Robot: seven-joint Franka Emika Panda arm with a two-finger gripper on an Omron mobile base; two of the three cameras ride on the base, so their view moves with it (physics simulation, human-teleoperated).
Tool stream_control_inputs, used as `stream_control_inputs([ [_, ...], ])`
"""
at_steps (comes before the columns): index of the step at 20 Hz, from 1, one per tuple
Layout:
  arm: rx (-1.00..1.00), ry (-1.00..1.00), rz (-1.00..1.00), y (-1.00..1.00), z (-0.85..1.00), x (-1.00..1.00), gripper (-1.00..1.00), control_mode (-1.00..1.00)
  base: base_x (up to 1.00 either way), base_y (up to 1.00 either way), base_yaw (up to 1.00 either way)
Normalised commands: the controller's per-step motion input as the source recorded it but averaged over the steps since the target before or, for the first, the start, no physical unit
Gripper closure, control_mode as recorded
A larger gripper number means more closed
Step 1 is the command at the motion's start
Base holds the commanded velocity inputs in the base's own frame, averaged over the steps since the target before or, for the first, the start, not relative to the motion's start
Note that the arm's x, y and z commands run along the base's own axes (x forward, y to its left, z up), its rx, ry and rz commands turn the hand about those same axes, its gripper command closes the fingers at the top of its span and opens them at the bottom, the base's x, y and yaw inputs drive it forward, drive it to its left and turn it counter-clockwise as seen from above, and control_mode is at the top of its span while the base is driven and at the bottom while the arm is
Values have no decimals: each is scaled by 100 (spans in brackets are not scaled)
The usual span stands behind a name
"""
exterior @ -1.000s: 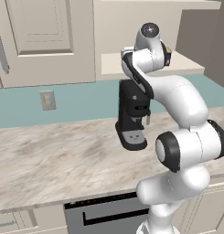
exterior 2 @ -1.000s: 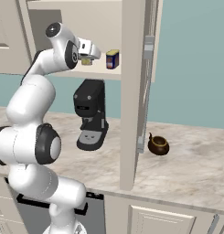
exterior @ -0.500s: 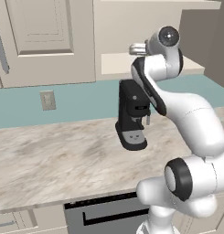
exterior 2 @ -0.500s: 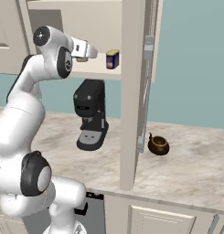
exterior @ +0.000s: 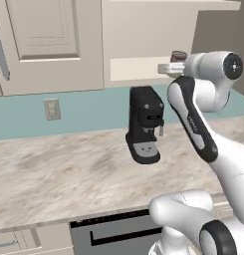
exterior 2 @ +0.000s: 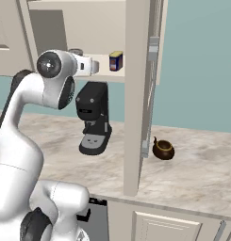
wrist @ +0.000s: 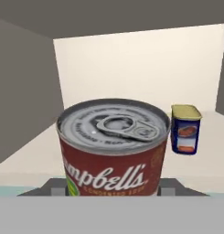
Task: Restock the canned food cabinet by taking the new fresh canned food from the counter and placing it in the cabinet. Then, take the old canned food from the cabinet and place it on the counter.
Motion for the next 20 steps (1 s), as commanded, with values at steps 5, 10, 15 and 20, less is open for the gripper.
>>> stream_control_inputs([
  [5,-10,23,48,33,-47,-100,100,-100,0,0,0],
  [10,-11,40,43,68,-96,-69,100,-100,0,0,0],
  [15,-11,33,38,96,-100,-40,100,-100,0,0,0],
  [20,0,20,20,100,-100,10,100,-100,0,0,0],
])
